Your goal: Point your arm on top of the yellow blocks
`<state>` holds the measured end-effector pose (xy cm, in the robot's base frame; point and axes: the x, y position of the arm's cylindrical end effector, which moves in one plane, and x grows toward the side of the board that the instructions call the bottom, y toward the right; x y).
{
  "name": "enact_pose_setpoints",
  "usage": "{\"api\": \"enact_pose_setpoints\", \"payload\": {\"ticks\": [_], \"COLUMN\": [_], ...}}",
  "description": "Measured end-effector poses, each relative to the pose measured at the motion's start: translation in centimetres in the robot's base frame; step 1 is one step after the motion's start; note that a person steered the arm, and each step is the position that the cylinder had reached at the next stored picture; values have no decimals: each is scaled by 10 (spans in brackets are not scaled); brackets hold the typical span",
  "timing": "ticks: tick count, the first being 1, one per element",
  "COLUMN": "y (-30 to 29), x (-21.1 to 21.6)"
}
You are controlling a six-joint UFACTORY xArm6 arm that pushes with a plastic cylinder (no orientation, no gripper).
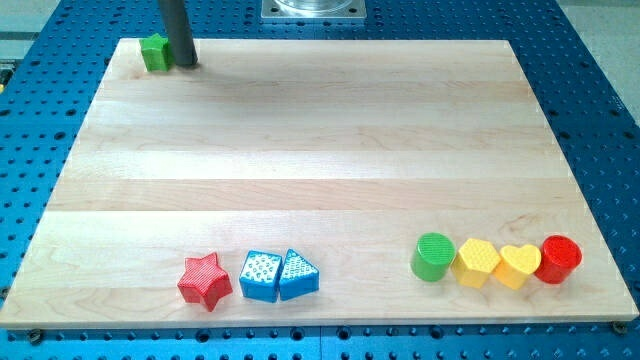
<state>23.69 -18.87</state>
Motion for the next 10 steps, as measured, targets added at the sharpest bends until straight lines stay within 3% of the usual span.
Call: {"api": "enact_pose_setpoints", "payload": {"ticks": [5,7,9,10], "y": [7,102,101,101], "x": [-14,38,39,88]}}
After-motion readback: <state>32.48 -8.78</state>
